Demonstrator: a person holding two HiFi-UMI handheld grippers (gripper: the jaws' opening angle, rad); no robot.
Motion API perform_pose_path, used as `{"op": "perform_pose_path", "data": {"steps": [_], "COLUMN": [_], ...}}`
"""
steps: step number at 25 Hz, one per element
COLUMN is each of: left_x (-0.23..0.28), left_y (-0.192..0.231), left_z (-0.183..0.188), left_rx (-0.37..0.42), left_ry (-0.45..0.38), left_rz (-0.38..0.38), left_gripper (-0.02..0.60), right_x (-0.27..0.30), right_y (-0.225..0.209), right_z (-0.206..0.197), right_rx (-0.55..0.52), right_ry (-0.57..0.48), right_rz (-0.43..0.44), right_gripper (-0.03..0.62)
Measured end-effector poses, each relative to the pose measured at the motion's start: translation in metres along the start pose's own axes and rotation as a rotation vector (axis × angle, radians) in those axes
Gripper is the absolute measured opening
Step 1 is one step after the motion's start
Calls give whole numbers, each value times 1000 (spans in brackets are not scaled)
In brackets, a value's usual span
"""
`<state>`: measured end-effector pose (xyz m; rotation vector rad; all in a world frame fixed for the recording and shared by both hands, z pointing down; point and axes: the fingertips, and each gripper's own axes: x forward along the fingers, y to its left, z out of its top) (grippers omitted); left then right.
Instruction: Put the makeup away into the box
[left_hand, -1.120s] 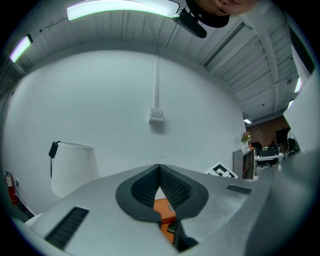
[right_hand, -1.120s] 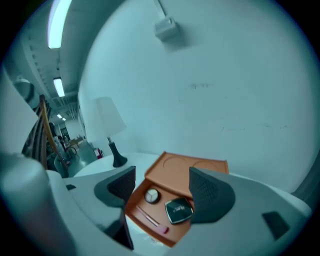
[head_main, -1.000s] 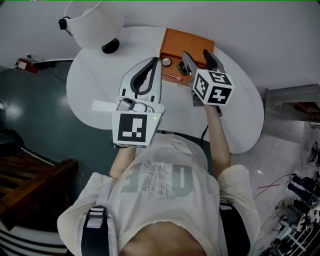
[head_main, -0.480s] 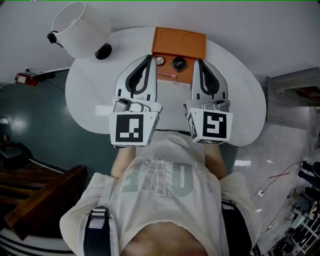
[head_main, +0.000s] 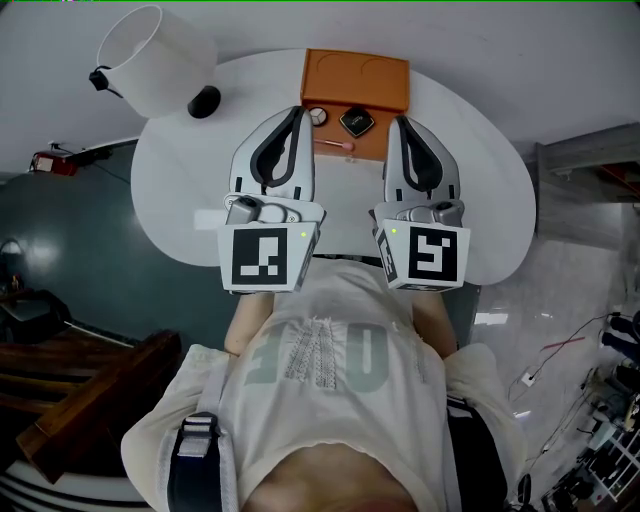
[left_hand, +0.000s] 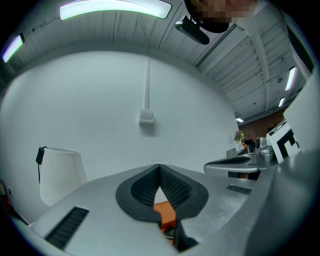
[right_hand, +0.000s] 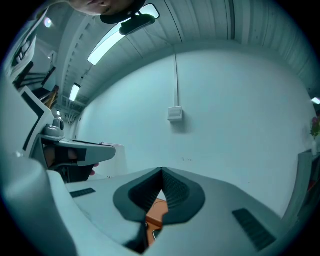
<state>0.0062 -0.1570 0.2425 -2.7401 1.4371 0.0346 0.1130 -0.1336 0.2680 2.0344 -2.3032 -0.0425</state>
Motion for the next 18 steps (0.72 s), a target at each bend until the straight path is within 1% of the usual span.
{"op": "perform_pose_path", "data": {"steps": [18], "left_x": [-7], "left_y": [-1], "left_z": [-4], "left_rx": [0], "left_ry": [15], "left_rz": [14], "left_gripper": [8], "right_x": [-7], "right_y": [-7], "right_z": [-8], "right_rx": [25], "right_ry": [26], "right_rz": [0], "right_gripper": [5]}}
